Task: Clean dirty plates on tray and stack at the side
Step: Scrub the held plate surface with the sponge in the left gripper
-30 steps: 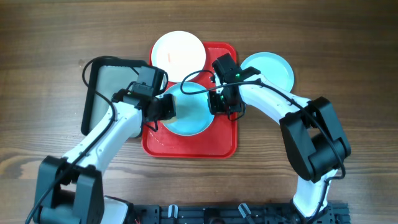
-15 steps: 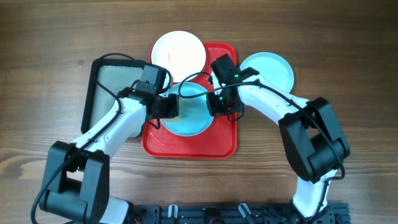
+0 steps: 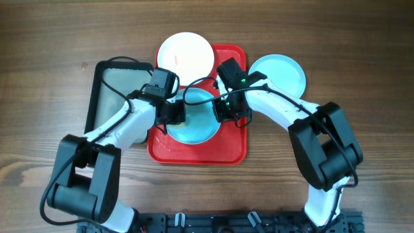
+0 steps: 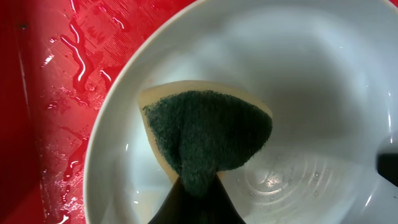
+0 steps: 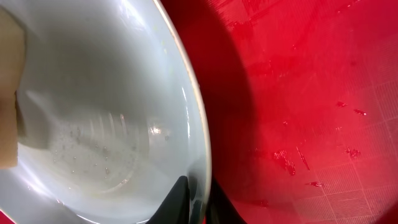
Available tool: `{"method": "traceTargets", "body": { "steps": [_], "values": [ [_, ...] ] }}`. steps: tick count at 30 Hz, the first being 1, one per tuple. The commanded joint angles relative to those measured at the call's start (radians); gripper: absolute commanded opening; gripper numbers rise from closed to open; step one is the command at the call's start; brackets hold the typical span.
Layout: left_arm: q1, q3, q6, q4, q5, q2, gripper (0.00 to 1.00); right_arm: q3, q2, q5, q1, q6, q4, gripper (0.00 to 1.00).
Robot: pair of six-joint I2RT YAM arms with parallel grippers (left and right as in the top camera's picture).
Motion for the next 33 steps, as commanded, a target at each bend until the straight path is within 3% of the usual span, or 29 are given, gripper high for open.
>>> {"method": "traceTargets", "body": {
  "steps": [1,13,33],
  "values": [
    [-0.004,-0.003,0.019,-0.001,-0.035,-0.004,0.04,0.003,-0.011,0.018,0.003,-0.02,0.002,0.1],
    [-0.005,-0.008,-0.067,0.001,-0.076,0.043,0.04,0.003,-0.011,0.017,0.003,-0.02,0.002,0.08],
    [-0.016,-0.008,-0.067,0.026,-0.018,0.109,0.04,0.003,-0.011,0.017,0.003,-0.019,0.002,0.06]
  ]
}}
